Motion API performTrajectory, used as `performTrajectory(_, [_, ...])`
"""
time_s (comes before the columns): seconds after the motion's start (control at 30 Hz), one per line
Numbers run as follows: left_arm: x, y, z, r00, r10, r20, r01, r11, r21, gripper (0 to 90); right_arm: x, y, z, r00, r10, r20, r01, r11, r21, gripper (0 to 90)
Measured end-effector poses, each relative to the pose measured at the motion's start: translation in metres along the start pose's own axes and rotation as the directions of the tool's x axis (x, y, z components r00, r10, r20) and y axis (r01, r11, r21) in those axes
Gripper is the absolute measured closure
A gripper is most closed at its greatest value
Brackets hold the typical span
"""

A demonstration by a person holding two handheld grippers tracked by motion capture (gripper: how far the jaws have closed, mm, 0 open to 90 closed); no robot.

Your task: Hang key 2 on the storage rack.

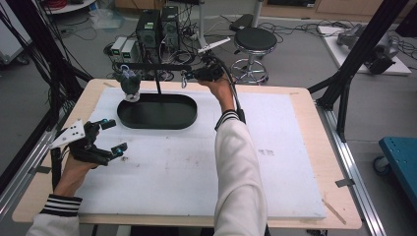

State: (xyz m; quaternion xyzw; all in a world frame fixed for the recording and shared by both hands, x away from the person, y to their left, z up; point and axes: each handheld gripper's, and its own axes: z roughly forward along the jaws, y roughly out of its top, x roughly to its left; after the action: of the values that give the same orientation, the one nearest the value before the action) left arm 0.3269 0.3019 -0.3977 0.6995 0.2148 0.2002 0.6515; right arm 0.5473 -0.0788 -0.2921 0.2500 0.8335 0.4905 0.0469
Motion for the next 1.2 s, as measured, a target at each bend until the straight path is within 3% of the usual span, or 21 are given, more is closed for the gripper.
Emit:
performTrajectory(0.53, [0.0, 0.0, -0.002, 1.0, -0.001, -0.001, 0.001, 1.0, -0.003, 1.7, -0.005, -0.004, 0.005, 0.9988, 0.037, 0.032, -0.037, 0.999, -0.014, 87.9])
performTrajectory(0.67, [0.0, 0.0, -0.002, 1.0, -0.005, -0.003, 0.005, 1.0, -0.005, 1.7, -0.006, -0.004, 0.004, 0.9975, 0.046, 0.053, -0.044, 0.999, -0.029, 83.3])
performTrajectory(0.77, [0.001, 0.0, -0.003, 1.0, -0.002, -0.003, 0.002, 1.0, -0.004, 1.7, -0.006, -0.004, 0.001, 0.9961, 0.046, 0.075, -0.045, 0.999, -0.017, 74.7])
performTrajectory(0.87, [0.001, 0.0, -0.003, 1.0, -0.002, -0.007, 0.002, 1.0, -0.002, 1.7, -0.007, -0.005, -0.004, 0.9943, 0.051, 0.093, -0.049, 0.998, -0.032, 56.8])
performTrajectory(0.9, [0.001, -0.001, -0.003, 1.0, 0.0, -0.007, 0.0, 1.0, -0.001, 1.7, -0.006, -0.006, -0.005, 0.9932, 0.049, 0.105, -0.046, 0.998, -0.037, 45.4])
performTrajectory(0.93, [0.001, -0.001, -0.003, 0.9999, -0.002, -0.011, 0.002, 1.0, -0.001, 1.7, -0.004, -0.005, -0.007, 0.9892, 0.035, 0.143, -0.029, 0.999, -0.044, 28.6])
performTrajectory(1.0, [0.001, -0.001, -0.003, 0.9999, -0.002, -0.015, 0.002, 1.0, 0.002, 1.7, -0.001, -0.005, -0.008, 0.9706, 0.035, 0.238, -0.021, 0.998, -0.059, 3.7])
performTrajectory(1.03, [0.001, -0.001, -0.004, 0.9999, -0.002, -0.015, 0.002, 1.0, 0.002, 1.7, 0.0, -0.005, -0.009, 0.964, 0.054, 0.261, -0.038, 0.997, -0.066, 1.7])
performTrajectory(1.2, [0.002, -0.002, -0.006, 0.9996, -0.006, -0.027, 0.006, 1.0, 0.005, 1.7, 0.0, -0.005, -0.024, 0.9658, 0.09, 0.243, -0.064, 0.991, -0.114, 0.6])
